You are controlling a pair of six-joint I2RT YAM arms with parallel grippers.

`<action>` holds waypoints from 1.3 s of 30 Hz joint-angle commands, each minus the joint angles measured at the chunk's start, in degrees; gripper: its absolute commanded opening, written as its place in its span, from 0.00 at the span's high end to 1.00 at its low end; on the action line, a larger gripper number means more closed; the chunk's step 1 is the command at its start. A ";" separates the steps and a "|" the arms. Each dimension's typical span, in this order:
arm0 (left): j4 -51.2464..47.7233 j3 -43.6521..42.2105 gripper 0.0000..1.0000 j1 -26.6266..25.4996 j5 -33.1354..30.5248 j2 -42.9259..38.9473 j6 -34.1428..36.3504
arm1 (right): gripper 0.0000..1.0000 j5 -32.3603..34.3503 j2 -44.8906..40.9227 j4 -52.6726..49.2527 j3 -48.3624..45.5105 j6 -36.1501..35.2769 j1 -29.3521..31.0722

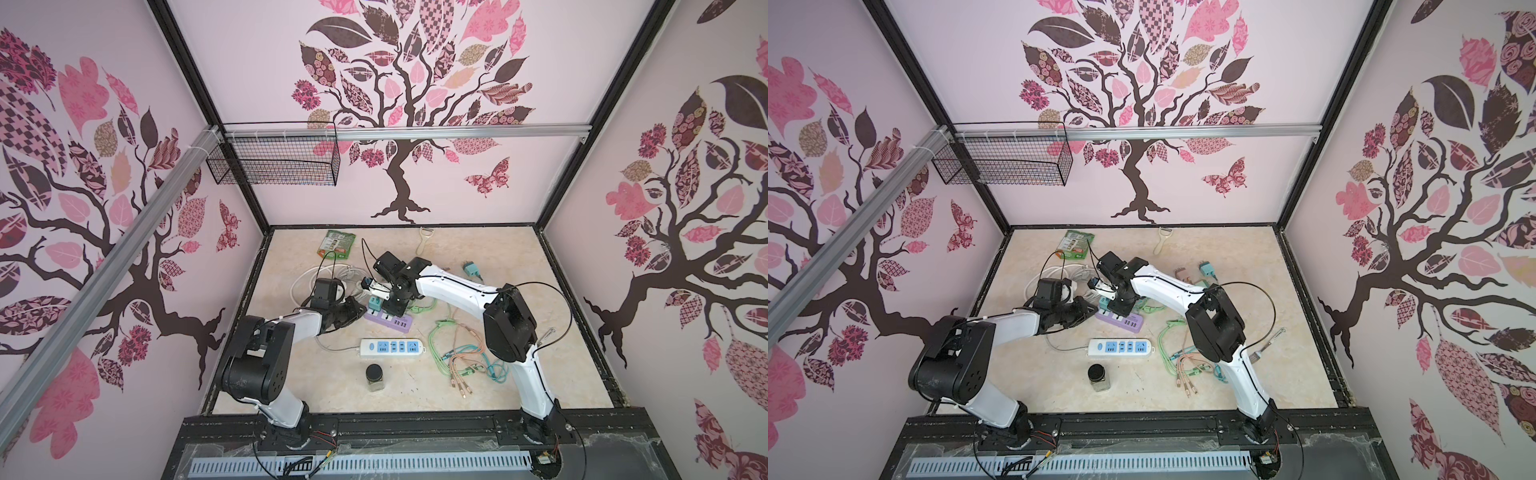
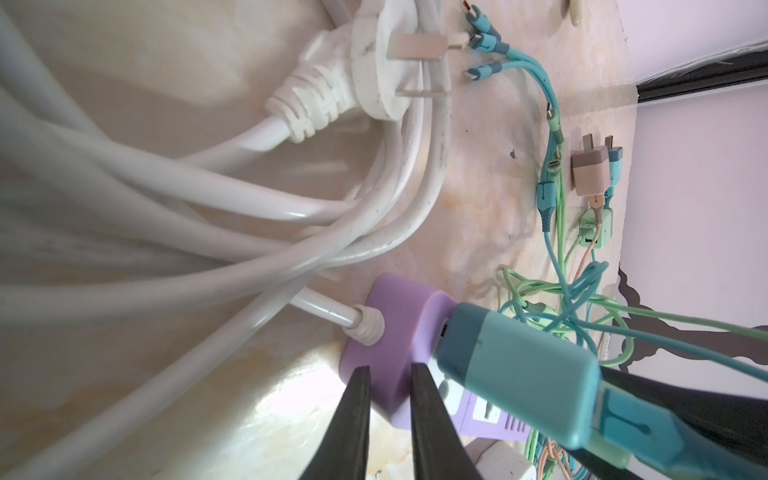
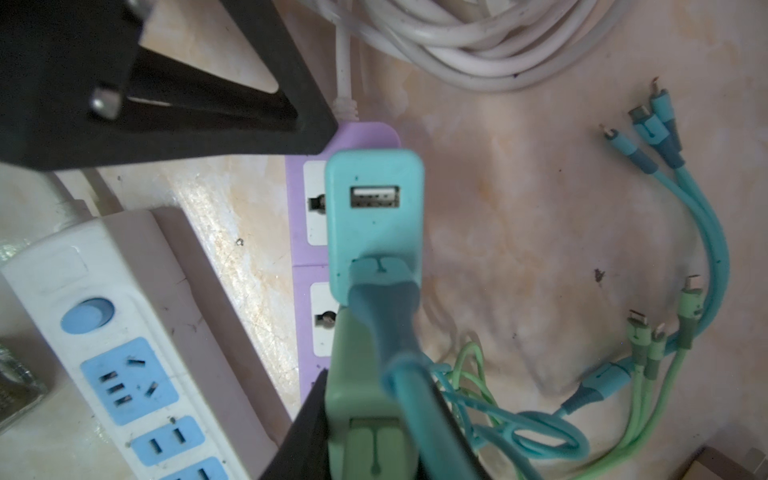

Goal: Insert the plug
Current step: 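Align the light green charger's prongs over the purple strip's second socket with the right gripper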

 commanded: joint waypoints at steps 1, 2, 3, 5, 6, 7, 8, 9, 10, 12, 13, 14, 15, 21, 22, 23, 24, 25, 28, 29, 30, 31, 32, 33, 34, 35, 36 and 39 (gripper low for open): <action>0.95 -0.64 0.80 0.14 -0.24 0.80 0.41 | 0.86 0.61 3.90 -0.63 1.67 -0.95 0.49; 0.95 -0.64 0.80 0.15 -0.26 0.78 0.50 | 0.86 0.70 4.17 -0.81 1.96 -1.03 0.51; 0.95 -0.64 0.80 0.23 -0.28 0.76 0.50 | 0.86 0.79 4.45 -1.03 2.14 -1.12 0.55; 0.95 -0.72 0.80 0.23 -0.21 0.67 0.51 | 0.86 1.04 5.09 -1.53 2.78 -1.25 0.63; 0.95 -0.79 0.80 0.21 -0.17 0.67 0.44 | 0.86 1.14 5.45 -1.72 2.95 -1.29 0.58; 0.95 -0.67 0.80 0.24 -0.16 0.65 0.44 | 0.86 1.19 5.76 -1.92 3.20 -1.30 0.57; 0.95 -0.73 0.80 0.28 -0.18 0.52 0.41 | 0.86 1.26 6.09 -2.16 3.55 -1.36 0.61; 0.95 -0.81 0.81 0.27 -0.15 0.58 0.42 | 0.86 1.29 6.42 -2.37 3.75 -1.34 0.58; 0.95 -0.85 0.81 0.30 -0.16 0.54 0.41 | 0.86 1.33 6.66 -2.49 4.05 -1.31 0.63; 1.03 -0.91 0.81 0.27 -0.08 0.41 0.42 | 0.86 1.48 7.20 -2.63 4.26 -1.35 0.66; 1.05 -0.99 0.81 0.38 -0.13 0.33 0.42 | 0.86 1.78 7.46 -2.63 4.31 -1.31 0.66; 1.04 -1.01 0.81 0.38 -0.08 0.24 0.39 | 0.86 2.00 7.77 -2.71 4.29 -1.30 0.68; 1.02 -1.14 0.81 0.41 -0.07 0.13 0.42 | 0.86 2.23 8.06 -2.84 4.32 -1.30 0.67; 1.04 -1.59 0.81 0.47 -0.16 -0.29 0.34 | 0.86 3.40 9.89 -4.07 4.46 -0.96 0.71; 1.03 -1.61 0.81 0.58 -0.11 -0.33 0.32 | 0.86 3.71 10.09 -4.21 4.39 -0.95 0.72; 1.04 -1.69 0.81 0.58 -0.19 -0.47 0.33 | 0.86 3.87 10.33 -4.29 4.32 -0.86 0.77; 1.04 -1.74 0.81 0.58 -0.14 -0.52 0.21 | 0.86 4.00 10.38 -4.30 4.20 -0.85 0.72; 1.04 -1.89 0.81 0.53 -0.20 -0.69 0.24 | 0.86 4.04 10.34 -4.29 3.92 -0.76 0.71; 0.95 -2.09 0.81 0.65 -0.22 -1.14 0.24 | 0.85 3.58 9.33 -3.08 2.50 -0.27 0.78; 0.90 -2.31 0.81 0.76 -0.24 -1.32 0.24 | 0.85 3.14 8.67 -2.45 1.84 -0.10 0.73; 0.95 -2.39 0.81 0.80 -0.24 -1.42 0.24 | 0.85 2.57 8.10 -1.83 1.26 -0.05 0.73; 0.87 -2.40 0.81 0.83 -0.25 -1.51 0.24 | 0.84 2.03 7.30 -1.07 0.55 0.11 0.70; 0.87 -2.49 0.81 0.88 -0.24 -1.75 0.24 | 0.84 1.62 6.61 -0.40 0.04 0.38 0.74; 0.87 -2.56 0.81 0.98 -0.24 -1.85 0.24 | 0.83 1.26 6.06 0.07 -0.35 0.57 0.70; 0.66 -2.61 0.81 1.03 -0.30 -2.12 0.24 | 0.83 0.89 5.33 0.53 -0.52 0.80 0.70; 0.52 -2.54 0.81 1.06 -0.24 -2.30 0.24 | 0.82 0.54 4.67 0.85 -0.61 0.94 0.68; 0.30 -2.57 0.81 1.13 -0.28 -2.52 0.23 | 0.82 0.21 4.14 1.11 -0.65 1.15 0.69; -0.50 -2.49 0.80 1.35 -0.26 -3.52 0.35 | 0.80 -0.68 2.55 1.85 -0.33 1.82 0.72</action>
